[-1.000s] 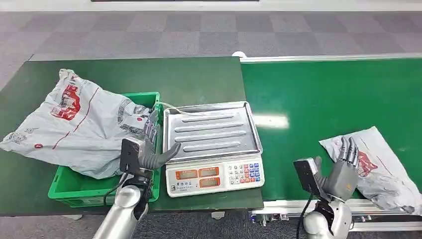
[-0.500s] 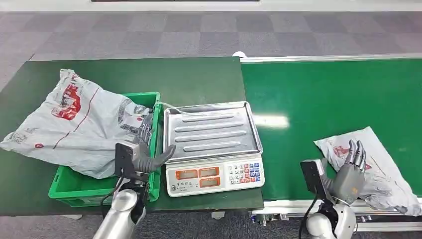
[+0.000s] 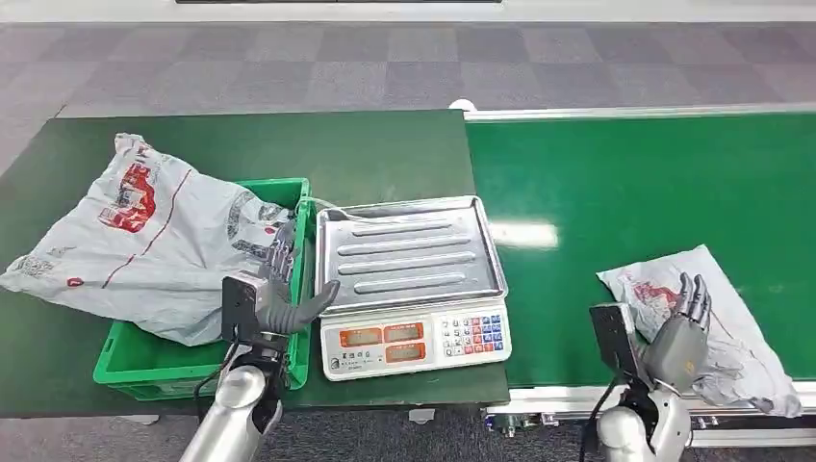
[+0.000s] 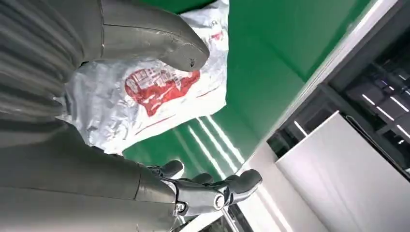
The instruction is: Moved the parcel from conveyor to table for the left to box.
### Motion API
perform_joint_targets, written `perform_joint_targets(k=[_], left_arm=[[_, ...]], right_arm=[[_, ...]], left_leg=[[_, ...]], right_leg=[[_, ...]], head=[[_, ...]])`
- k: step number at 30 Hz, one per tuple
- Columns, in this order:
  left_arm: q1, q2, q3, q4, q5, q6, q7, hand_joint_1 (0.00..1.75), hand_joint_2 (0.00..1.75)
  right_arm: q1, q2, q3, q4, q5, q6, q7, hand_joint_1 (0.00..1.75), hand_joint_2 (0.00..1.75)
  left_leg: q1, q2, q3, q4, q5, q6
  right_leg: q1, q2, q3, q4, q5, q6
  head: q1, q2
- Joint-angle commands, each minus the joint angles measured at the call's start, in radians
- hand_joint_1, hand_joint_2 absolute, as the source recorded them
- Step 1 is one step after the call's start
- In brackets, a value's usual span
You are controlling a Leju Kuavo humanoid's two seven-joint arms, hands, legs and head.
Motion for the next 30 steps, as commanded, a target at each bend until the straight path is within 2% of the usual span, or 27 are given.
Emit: perform_joint_targets(k=[1,13,21,30], left_arm=[[-0.016,0.017,0.032,0.034,0.007,0.000,0.000,0.00,1.75],[0.040,0.018,0.053,-0.021,0.004,0.019,0.007,0.00,1.75],[0.035,0.019,0.051,-0.024,-0.004,0.019,0.014,0.00,1.75],[0.043,0.023,0.057,-0.012,0.007,0.014,0.006,0.00,1.75]], right_arm=[[-0.098,-0.007,-0.025,0.168,0.028,-0.013,0.013,0.00,1.75],[-0.078,0.009,-0.036,0.159,0.111,-0.024,0.068,0.00,1.75],[-0.048,0.024,-0.048,0.113,0.166,-0.024,0.088,0.00,1.75],[0.003,0.010,-0.044,0.068,0.156,-0.023,0.113,0.00,1.75]], left_leg=[[0.000,0.002,0.001,-0.002,0.001,0.001],[0.000,0.002,0.002,-0.002,0.000,0.000],[0.000,0.001,0.001,-0.002,0.001,0.000],[0.000,0.001,0.001,-0.001,0.001,0.000]], right_leg=[[0.000,0.002,0.000,-0.002,0.002,0.000],[0.000,0.002,0.001,-0.002,0.001,0.000],[0.000,0.000,0.000,-0.002,0.001,0.000],[0.000,0.000,0.001,-0.001,0.001,0.000]], head=[[0.000,0.000],[0.000,0.000],[0.000,0.000],[0.000,0.000]])
